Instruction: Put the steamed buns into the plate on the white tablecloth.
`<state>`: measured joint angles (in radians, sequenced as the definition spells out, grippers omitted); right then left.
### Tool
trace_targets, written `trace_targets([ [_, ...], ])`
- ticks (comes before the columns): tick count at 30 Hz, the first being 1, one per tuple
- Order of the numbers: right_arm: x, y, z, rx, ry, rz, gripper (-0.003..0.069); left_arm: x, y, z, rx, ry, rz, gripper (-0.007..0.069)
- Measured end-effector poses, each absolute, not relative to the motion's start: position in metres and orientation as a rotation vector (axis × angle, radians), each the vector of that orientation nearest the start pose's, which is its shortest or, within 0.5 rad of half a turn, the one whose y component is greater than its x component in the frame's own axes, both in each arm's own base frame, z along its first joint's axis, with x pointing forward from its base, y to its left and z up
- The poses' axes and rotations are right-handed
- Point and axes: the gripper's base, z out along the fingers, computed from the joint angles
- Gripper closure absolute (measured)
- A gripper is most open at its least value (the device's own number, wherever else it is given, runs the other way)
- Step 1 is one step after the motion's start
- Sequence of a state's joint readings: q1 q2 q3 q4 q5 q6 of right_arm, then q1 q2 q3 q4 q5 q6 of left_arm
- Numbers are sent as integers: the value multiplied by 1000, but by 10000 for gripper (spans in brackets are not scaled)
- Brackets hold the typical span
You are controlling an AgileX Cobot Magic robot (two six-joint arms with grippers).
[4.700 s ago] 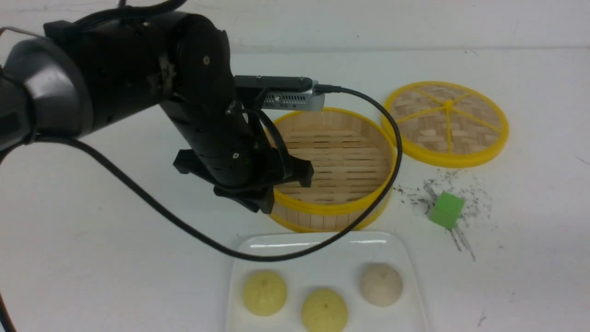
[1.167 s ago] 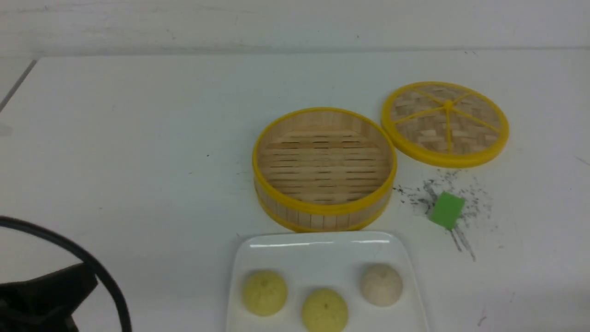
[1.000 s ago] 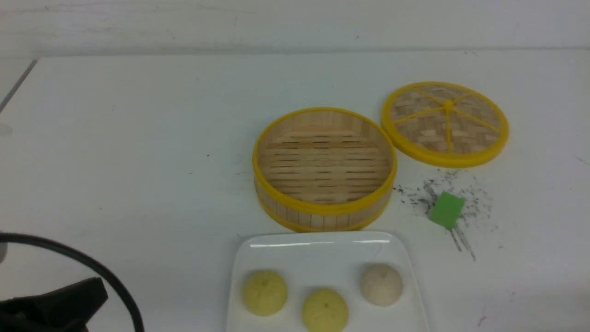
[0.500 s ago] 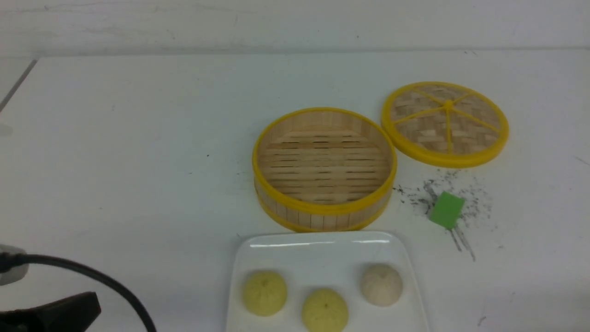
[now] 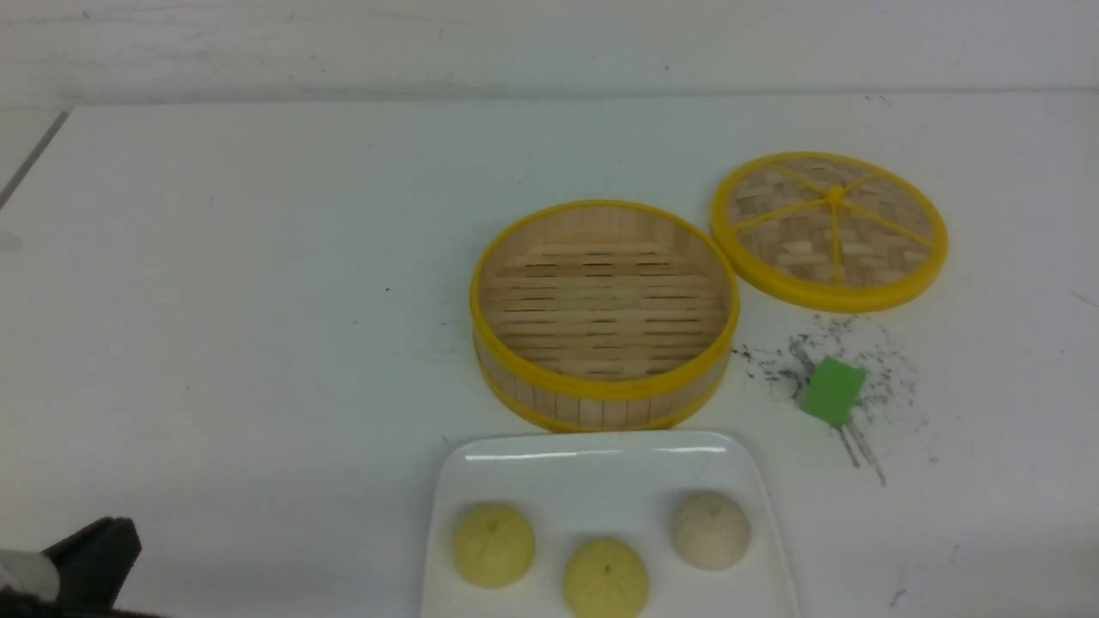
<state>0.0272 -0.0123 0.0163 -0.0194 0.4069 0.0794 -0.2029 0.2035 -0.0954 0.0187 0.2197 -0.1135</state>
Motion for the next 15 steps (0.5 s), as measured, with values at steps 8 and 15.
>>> trace_targets([
  [8, 51, 1, 172, 38, 1894, 53, 541, 57, -2, 180, -44, 1777, -90, 552],
  [15, 51, 1, 172, 38, 1894, 53, 532, 53, -1, 173, -45, 1848, -73, 544],
])
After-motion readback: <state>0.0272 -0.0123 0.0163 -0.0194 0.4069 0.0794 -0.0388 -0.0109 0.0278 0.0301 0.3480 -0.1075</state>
